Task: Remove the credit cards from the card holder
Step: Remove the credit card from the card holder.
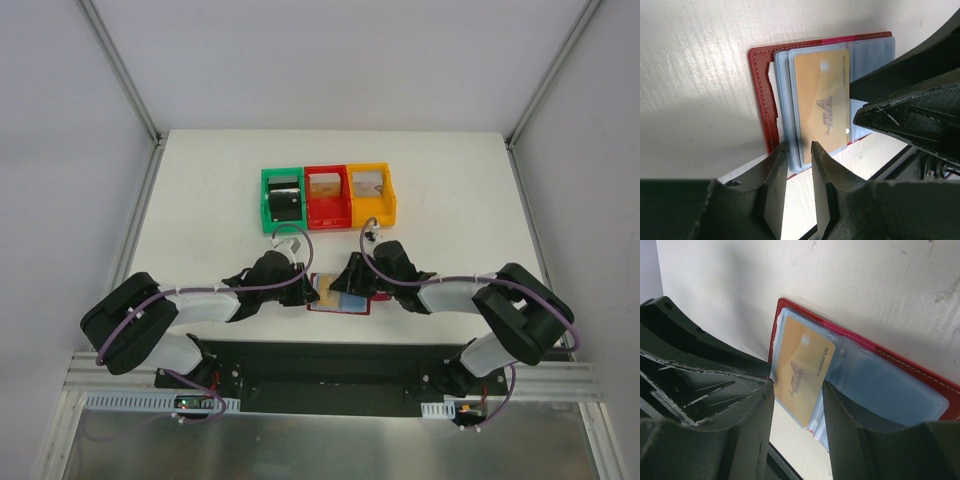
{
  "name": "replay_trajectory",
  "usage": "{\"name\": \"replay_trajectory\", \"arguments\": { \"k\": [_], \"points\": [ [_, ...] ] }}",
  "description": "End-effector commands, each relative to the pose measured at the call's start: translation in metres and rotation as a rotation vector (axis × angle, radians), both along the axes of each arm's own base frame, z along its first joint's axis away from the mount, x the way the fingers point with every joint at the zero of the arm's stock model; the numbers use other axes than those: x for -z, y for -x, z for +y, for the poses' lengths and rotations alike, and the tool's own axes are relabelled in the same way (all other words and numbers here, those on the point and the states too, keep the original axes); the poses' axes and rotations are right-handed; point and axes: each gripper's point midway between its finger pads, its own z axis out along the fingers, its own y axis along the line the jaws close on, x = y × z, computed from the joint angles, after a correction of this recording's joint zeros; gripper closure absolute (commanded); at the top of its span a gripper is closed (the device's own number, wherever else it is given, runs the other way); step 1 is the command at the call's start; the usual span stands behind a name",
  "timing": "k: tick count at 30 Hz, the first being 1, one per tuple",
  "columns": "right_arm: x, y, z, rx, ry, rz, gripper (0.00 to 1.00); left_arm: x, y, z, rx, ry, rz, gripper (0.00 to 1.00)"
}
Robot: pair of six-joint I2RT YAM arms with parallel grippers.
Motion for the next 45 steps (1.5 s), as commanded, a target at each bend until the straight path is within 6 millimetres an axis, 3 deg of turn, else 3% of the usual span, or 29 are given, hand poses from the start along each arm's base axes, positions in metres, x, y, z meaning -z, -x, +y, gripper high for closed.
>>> {"name": "replay_trajectory", "arguments": {
  "k": [1, 25, 39, 45],
  "points": [
    [-0.024, -0.005, 0.011, -0.003, -0.056, -0.045, 0.54, -0.004, -0.006, -0.004, -0.011, 0.024, -0.002, 0.76],
    [0.004, 0.006, 0.007, 0.029, -0.103, 0.048, 0.54, 0.015, 0.0, 0.006, -0.024, -0.023, 0.029, 0.9],
    [-0.007, 0.006, 0.019, 0.001, -0.215, 0.042, 0.59, 0.019, 0.0, 0.004, -0.013, -0.029, 0.043, 0.93],
    [-0.015, 0.015, 0.03, -0.09, -0.274, 0.045, 0.56, 0.013, -0.001, 0.003, -0.008, -0.023, 0.024, 0.92]
  ]
}}
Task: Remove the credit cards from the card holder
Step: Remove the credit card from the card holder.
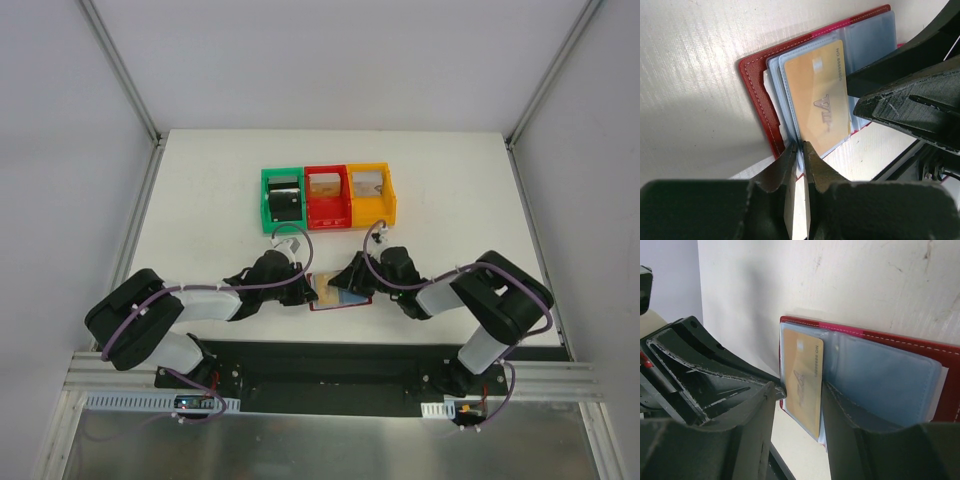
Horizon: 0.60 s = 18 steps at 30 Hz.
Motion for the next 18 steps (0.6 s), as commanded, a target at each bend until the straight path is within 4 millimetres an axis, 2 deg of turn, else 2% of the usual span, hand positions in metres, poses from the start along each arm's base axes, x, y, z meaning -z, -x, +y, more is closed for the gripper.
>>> {"name": "replay_trajectory", "arguments": {
  "k": [1, 7, 18],
  "points": [
    [-0.018, 0.025, 0.023, -0.169, -0.115, 0.012, 0.55, 0.007, 0.003, 0.003, 0.014, -0.03, 0.011, 0.92],
    [-0.015, 0.036, 0.024, -0.228, -0.119, 0.022, 0.55, 0.0, 0.002, 0.003, 0.018, -0.02, -0.007, 0.92],
    [-0.008, 0.041, 0.016, -0.237, -0.105, 0.034, 0.54, -0.015, -0.004, 0.008, -0.005, -0.029, -0.059, 0.88]
  ]
}}
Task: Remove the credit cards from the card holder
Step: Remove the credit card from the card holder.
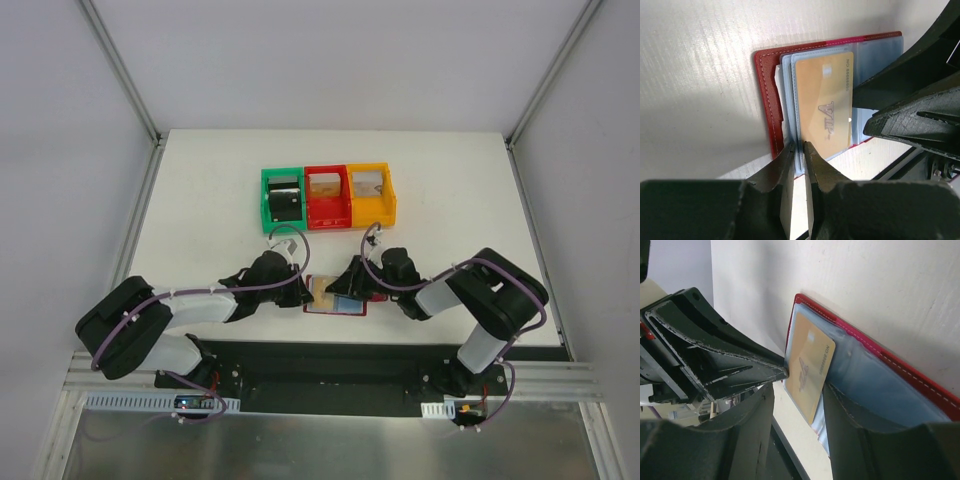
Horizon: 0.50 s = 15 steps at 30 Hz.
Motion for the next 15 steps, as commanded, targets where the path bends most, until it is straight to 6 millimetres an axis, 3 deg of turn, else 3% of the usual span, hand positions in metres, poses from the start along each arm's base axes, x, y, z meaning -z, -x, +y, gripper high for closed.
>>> {"name": "replay_trajectory", "arguments": {
  "k": [1, 15],
  "points": [
    [-0.006, 0.026, 0.01, -0.127, -0.048, 0.019, 0.54, -0.013, -0.011, -0.001, -0.008, 0.003, -0.066, 0.88],
    [-0.02, 0.021, 0.019, -0.109, -0.142, 0.026, 0.53, -0.004, -0.009, -0.01, 0.013, 0.022, -0.025, 0.89]
  ]
}}
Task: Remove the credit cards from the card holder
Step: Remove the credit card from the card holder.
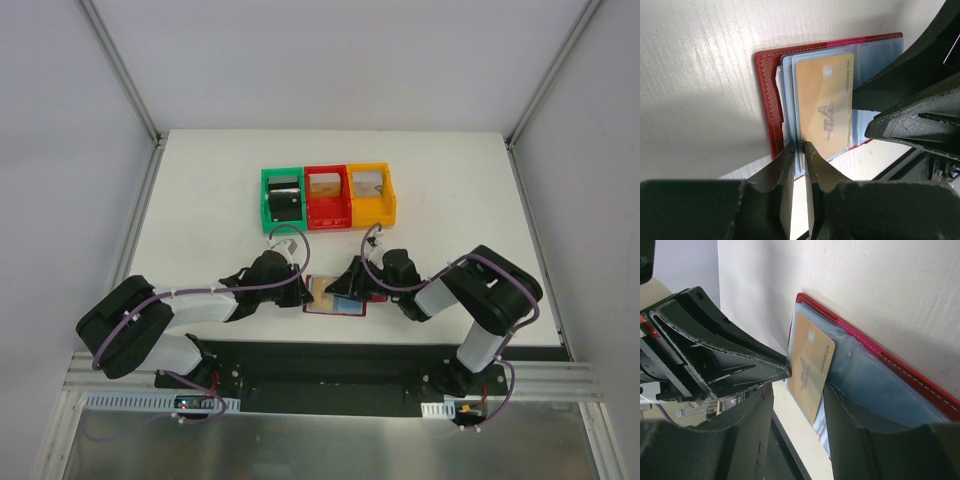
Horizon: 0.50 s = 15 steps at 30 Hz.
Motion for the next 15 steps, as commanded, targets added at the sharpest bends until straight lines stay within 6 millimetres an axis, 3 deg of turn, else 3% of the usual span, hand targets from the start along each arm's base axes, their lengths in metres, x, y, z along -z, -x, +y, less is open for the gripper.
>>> {"name": "replay_trajectory", "arguments": {
  "k": [1, 4, 10, 15],
  "points": [
    [-0.022, 0.016, 0.017, -0.093, -0.117, 0.002, 0.53, -0.006, -0.009, -0.011, 0.009, 0.031, -0.027, 0.89],
    [-0.021, 0.017, 0.017, -0.094, -0.117, 0.005, 0.53, -0.009, -0.01, -0.011, 0.008, 0.036, -0.04, 0.87],
    [-0.015, 0.019, 0.014, -0.085, -0.103, 0.017, 0.53, -0.025, -0.012, -0.008, -0.002, 0.057, -0.088, 0.73],
    [-0.012, 0.018, 0.012, -0.077, -0.092, 0.021, 0.52, -0.04, -0.014, -0.006, -0.001, 0.065, -0.123, 0.7]
  ]
}}
